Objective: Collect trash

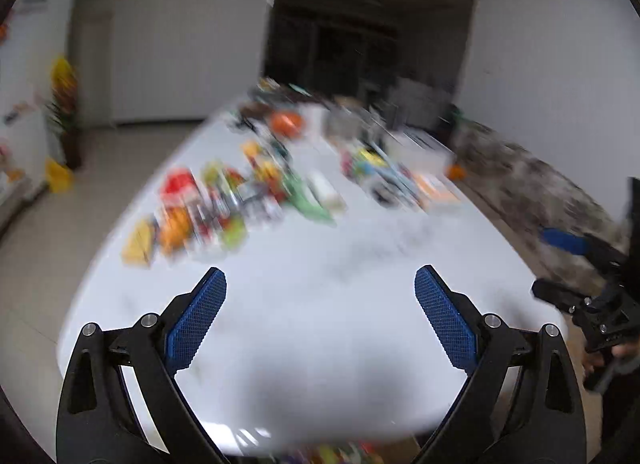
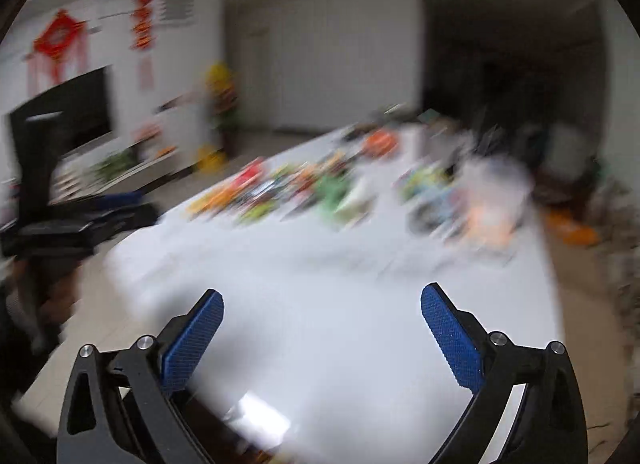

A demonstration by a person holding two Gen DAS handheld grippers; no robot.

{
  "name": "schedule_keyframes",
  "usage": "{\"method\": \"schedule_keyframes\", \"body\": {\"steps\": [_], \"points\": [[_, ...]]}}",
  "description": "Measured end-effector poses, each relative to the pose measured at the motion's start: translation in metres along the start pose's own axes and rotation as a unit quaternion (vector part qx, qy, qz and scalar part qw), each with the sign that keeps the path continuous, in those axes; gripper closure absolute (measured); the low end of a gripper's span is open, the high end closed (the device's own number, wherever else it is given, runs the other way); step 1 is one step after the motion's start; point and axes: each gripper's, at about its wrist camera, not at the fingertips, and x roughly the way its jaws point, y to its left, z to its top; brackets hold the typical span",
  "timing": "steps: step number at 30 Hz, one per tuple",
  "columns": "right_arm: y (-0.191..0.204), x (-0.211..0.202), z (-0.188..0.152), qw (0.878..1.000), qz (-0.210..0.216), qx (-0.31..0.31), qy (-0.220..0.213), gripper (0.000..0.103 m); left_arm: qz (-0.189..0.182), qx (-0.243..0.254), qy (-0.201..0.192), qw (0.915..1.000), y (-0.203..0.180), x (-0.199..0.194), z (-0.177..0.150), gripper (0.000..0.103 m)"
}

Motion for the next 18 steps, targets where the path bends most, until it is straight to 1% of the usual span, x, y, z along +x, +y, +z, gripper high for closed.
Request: {"method": "schedule_keyframes", "body": {"steps": [1, 2, 4, 5, 7, 10, 12, 15, 18], "points": [[-0.006, 0.014, 0.010, 1.000, -0.027, 0.007, -0.011, 0.006, 0.010, 0.000, -0.005, 0.9999, -0.001, 0.019, 0.014, 0.010], [-0.016, 0.036, 0.022, 0.998, -0.054, 0.025, -0.014, 0.006, 0.012, 0.002, -0.005, 0.9999, -0.001, 0.031, 0.022, 0.010], [-0.031, 0.068, 0.035, 0.995, -0.085, 0.056, -0.018, 0.006, 0.029, -0.003, -0.008, 0.9996, -0.001, 0.065, 0.040, 0.010], [-0.042, 0.088, 0.041, 0.991, -0.104, 0.078, -0.021, 0.006, 0.028, -0.001, -0.010, 0.9996, -0.001, 0.081, 0.047, 0.010], [-0.060, 0.121, 0.048, 0.985, -0.135, 0.106, -0.019, 0.006, 0.043, 0.002, -0.005, 0.9990, -0.003, 0.111, 0.054, 0.010], [-0.085, 0.160, 0.052, 0.979, -0.143, 0.145, -0.006, 0.006, 0.069, 0.008, -0.009, 0.9975, -0.005, 0.154, 0.055, 0.010], [-0.095, 0.183, 0.052, 0.975, -0.149, 0.165, -0.005, 0.005, 0.081, 0.014, -0.010, 0.9966, -0.006, 0.170, 0.056, 0.010], [-0.097, 0.209, 0.053, 0.975, -0.156, 0.158, 0.001, 0.006, 0.077, 0.017, -0.010, 0.9968, -0.007, 0.189, 0.058, 0.010], [-0.093, 0.211, 0.049, 0.975, -0.172, 0.136, -0.010, 0.005, 0.075, 0.017, -0.015, 0.9969, -0.009, 0.196, 0.057, 0.010]]}}
